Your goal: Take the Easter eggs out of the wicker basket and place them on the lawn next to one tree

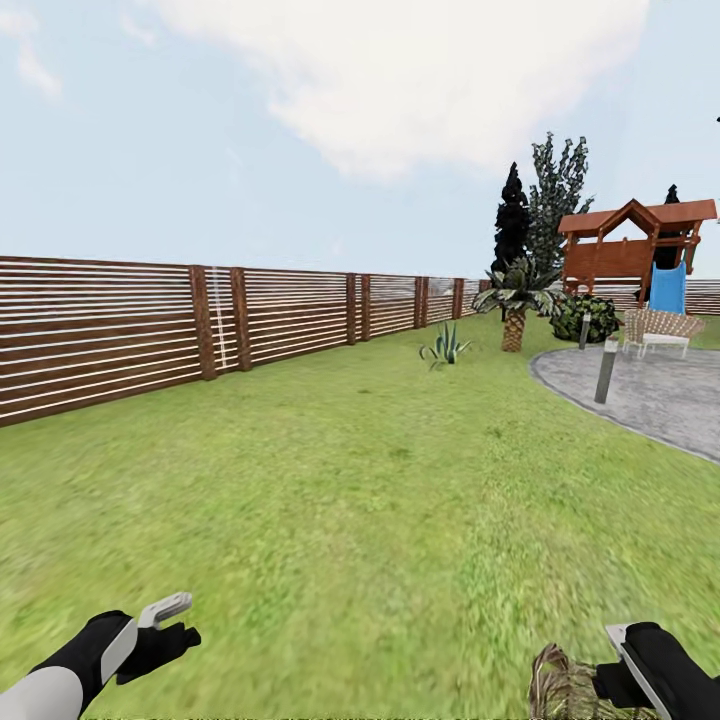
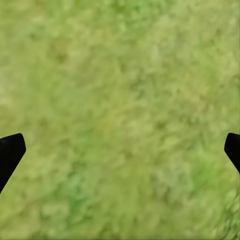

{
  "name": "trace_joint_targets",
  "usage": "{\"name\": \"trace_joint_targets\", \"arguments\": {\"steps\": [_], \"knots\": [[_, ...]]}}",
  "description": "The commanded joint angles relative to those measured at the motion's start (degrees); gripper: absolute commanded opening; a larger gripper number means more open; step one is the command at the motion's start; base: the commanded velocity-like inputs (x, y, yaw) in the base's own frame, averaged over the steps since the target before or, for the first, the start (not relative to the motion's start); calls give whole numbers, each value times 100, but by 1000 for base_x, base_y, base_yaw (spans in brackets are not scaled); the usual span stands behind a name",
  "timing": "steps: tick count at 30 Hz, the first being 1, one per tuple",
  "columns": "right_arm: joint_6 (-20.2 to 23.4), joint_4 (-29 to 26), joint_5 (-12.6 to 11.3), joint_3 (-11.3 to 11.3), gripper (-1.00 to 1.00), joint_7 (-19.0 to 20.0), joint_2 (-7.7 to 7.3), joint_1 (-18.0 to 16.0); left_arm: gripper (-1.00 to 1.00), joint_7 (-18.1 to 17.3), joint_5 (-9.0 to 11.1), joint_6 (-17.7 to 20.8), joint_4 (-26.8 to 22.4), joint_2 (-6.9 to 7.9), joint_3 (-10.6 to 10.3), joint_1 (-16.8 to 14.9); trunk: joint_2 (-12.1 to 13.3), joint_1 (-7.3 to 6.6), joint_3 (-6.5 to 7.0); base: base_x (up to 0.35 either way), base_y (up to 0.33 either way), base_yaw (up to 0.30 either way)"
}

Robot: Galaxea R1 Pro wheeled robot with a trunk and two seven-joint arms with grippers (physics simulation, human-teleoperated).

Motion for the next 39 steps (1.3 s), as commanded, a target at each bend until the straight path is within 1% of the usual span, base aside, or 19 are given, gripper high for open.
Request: {"name": "trace_joint_targets", "arguments": {"steps": [1,39], "knots": [[24,-9,62,-9,100,52,-1,-3,100,4,51,39,-7,1,8,-2,-45,22,-25,0,0,0],[32,-8,53,-9,100,52,-19,-3,100,4,60,39,-6,-8,8,-2,-1569,856,-708,0,0,0]]}}
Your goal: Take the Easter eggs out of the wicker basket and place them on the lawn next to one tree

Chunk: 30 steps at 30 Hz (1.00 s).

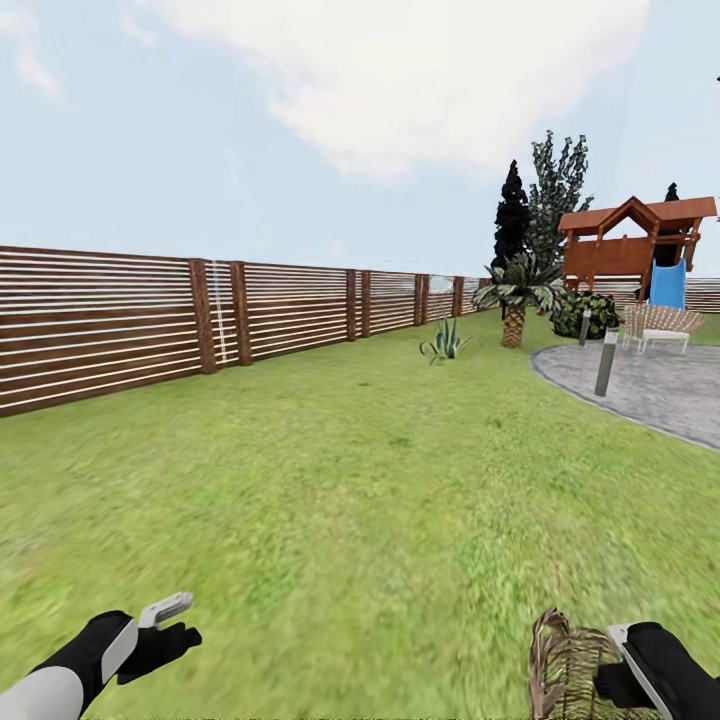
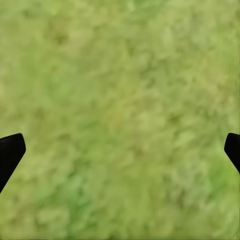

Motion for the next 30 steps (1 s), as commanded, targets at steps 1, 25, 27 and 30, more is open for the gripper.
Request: {"name": "trace_joint_targets", "arguments": {"steps": [1,25,27,30], "knots": [[25,-9,62,-10,100,52,-3,-2,100,4,50,39,-8,1,8,-2,-45,22,-25,0,0,0],[25,-9,54,-17,100,60,-32,-2,100,4,50,39,-8,1,9,-2,-929,510,-465,0,0,0],[25,-9,54,-17,100,58,-31,-2,100,4,50,39,-8,1,8,-2,-932,515,-509,0,0,0],[25,-9,53,-17,100,55,-29,-2,100,4,50,39,-8,1,9,-2,-936,523,-575,0,0,0]]}}
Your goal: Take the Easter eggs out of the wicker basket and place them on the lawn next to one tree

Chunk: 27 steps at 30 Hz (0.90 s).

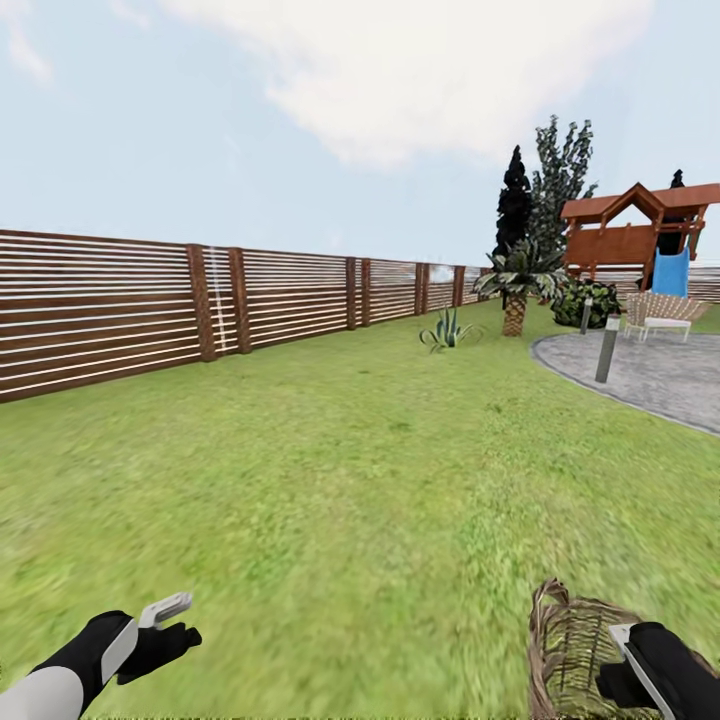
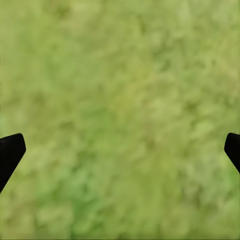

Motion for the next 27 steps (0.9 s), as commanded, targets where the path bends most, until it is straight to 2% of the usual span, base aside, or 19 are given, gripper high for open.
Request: {"name": "trace_joint_targets", "arguments": {"steps": [1,16,27], "knots": [[25,-9,62,-9,100,51,0,-2,100,4,50,40,-8,1,8,-1,-5,1,-30,0,0,0],[25,-9,62,-9,100,53,2,-2,100,4,50,40,-8,-1,7,-1,-25,40,-362,0,0,0],[25,-9,62,-9,100,55,2,-2,100,8,50,40,-8,-58,11,-1,-40,68,-606,0,0,0]]}}
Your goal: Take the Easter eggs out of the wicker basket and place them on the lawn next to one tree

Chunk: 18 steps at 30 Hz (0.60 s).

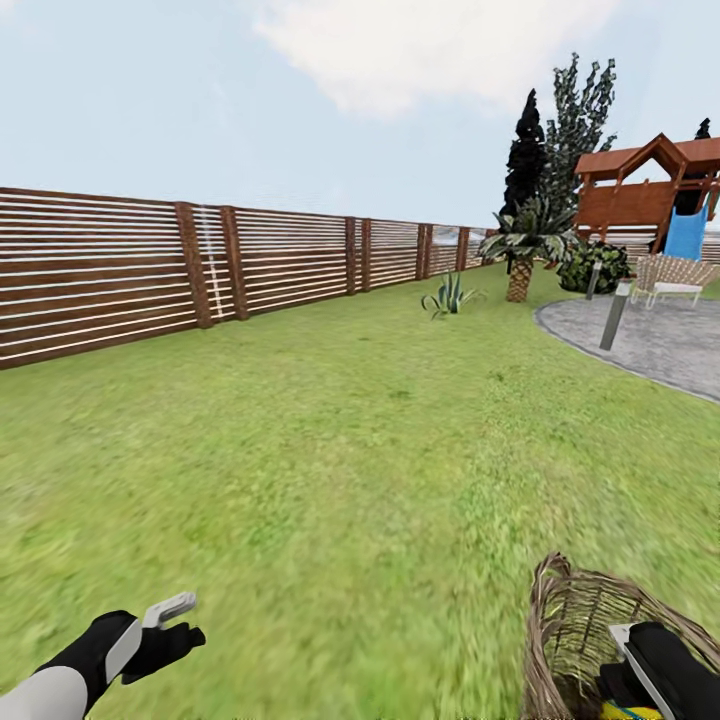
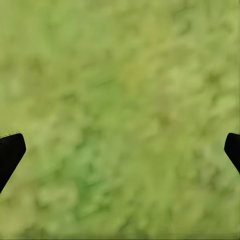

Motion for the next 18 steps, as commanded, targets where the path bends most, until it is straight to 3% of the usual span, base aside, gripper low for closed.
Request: {"name": "trace_joint_targets", "arguments": {"steps": [1,4,12,18], "knots": [[25,-9,62,-9,100,51,0,-2,100,5,50,40,-8,-3,8,-1,-4,1,-29,0,0,0],[25,-9,62,-9,100,52,0,-2,100,8,50,40,-8,-14,5,-1,-8,9,-95,0,0,0],[25,-9,62,-9,100,52,0,-2,100,1,52,40,-8,-22,9,-1,-8,9,-95,8,0,0],[25,-9,62,-9,100,53,0,-2,100,0,50,40,-8,-27,12,-1,-8,9,-95,256,0,0]]}}
